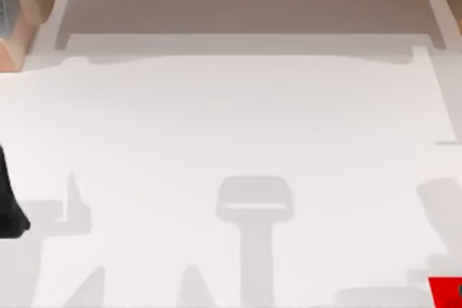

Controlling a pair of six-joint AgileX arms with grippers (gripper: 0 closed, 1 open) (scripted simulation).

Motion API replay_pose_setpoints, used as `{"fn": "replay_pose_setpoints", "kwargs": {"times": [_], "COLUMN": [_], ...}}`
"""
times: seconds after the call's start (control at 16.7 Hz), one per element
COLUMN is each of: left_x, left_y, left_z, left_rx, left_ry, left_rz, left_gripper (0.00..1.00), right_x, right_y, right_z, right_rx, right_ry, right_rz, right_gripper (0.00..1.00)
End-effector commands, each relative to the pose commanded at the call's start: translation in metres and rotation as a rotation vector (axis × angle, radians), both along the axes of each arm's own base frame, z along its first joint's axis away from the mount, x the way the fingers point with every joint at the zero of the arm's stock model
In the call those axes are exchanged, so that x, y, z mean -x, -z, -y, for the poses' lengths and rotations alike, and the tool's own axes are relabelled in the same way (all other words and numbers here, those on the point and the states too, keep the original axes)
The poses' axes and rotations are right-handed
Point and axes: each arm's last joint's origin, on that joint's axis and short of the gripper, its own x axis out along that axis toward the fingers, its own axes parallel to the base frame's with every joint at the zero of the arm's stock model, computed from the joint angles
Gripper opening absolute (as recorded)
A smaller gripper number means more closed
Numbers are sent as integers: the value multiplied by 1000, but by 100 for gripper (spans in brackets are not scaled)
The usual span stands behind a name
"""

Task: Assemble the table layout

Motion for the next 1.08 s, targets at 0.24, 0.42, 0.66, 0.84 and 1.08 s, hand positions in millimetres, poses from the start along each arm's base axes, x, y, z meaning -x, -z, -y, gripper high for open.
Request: {"fn": "replay_pose_setpoints", "kwargs": {"times": [0.24,0.42,0.66,0.84,1.08], "left_x": [0,0,0,0,0], "left_y": [0,0,0,0,0], "left_z": [0,0,0,0,0], "left_rx": [0,0,0,0,0], "left_ry": [0,0,0,0,0], "left_rz": [0,0,0,0,0], "left_gripper": [100,100,100,100,100], "right_x": [7,7,6,4,2], "right_y": [6,6,5,3,-3], "right_z": [0,0,0,0,-1], "right_rx": [-4,-4,-5,-10,-20], "right_ry": [-2,-2,3,3,4], "right_rz": [-10,-10,-7,13,54], "right_gripper": [0,0,0,0,0]}}
